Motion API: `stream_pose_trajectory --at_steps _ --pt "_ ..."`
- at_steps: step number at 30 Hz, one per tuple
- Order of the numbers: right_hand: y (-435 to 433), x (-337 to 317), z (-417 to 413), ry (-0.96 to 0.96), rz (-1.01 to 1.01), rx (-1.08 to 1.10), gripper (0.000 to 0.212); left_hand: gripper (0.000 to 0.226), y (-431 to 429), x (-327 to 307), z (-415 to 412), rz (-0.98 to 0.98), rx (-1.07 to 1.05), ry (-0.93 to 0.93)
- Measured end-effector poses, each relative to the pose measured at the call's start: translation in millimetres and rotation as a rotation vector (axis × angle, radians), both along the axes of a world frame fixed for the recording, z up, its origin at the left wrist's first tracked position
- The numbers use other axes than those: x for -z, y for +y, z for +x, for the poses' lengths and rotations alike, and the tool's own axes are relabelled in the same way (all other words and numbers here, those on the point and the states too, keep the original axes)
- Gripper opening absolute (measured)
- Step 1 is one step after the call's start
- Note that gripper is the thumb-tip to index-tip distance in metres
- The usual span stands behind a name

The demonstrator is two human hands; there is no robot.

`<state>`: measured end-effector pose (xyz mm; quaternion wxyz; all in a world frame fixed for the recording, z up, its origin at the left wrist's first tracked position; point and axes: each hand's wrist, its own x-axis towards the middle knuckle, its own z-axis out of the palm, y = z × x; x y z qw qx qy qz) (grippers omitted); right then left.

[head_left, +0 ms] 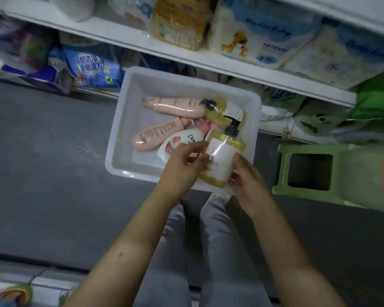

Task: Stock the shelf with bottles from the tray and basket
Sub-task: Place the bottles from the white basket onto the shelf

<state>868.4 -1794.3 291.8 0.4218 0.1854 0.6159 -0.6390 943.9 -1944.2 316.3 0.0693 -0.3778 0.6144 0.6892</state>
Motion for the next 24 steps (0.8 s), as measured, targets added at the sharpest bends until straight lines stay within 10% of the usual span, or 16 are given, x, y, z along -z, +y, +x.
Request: stream_pose_trajectory --at_steps 6,14,24 --pt "28.6 -125.4 -4.7 0.303 -0.133 -0.031 0.046 0.042 19.7 -97.1 -4.0 -0.057 0.100 0.241" --pt "93.3 -235.8 -48.2 0.436 -0.220 0.161 0.099 0.028 82.8 -220.4 -54.2 -0.010 0.203 0.433" --pt "233.5 -310.6 -157.1 0.629 -0.298 0.220 0.059 0.028 209.6 -289.9 -167.8 -0.089 0.105 0.593"
